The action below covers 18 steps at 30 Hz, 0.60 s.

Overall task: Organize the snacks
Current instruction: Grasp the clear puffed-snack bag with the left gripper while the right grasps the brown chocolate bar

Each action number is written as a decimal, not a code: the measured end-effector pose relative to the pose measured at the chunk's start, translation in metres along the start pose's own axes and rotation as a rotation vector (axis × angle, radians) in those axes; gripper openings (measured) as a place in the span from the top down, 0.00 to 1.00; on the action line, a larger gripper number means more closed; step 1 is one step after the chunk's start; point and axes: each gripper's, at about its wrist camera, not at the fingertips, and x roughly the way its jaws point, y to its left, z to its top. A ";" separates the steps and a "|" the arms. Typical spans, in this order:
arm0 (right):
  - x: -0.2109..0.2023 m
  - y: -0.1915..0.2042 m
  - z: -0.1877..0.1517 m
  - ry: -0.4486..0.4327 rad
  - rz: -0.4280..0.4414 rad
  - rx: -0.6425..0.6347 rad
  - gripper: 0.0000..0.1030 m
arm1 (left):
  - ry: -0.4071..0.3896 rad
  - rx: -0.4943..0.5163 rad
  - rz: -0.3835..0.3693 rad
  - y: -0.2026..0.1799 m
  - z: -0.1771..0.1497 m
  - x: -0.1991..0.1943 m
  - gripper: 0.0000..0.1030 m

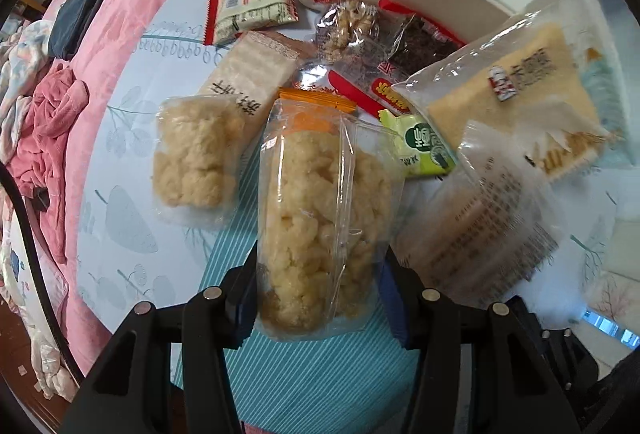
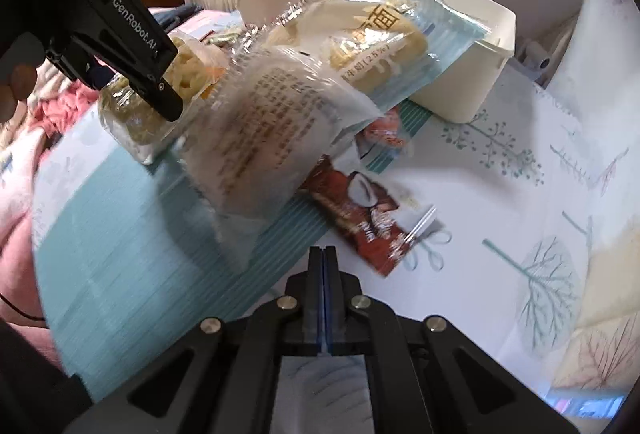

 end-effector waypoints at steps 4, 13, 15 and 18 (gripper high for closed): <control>-0.014 0.008 -0.006 -0.021 0.058 0.076 1.00 | -0.009 0.006 -0.014 0.008 -0.007 -0.015 0.51; -0.027 0.010 -0.001 -0.119 -0.037 0.088 0.97 | -0.040 0.019 -0.075 0.032 -0.025 -0.030 0.51; -0.023 0.004 0.007 -0.143 -0.070 0.075 0.91 | -0.049 0.017 -0.090 0.032 -0.028 -0.034 0.51; -0.018 -0.002 0.014 -0.152 -0.107 0.058 0.70 | -0.053 0.017 -0.105 0.037 -0.029 -0.035 0.51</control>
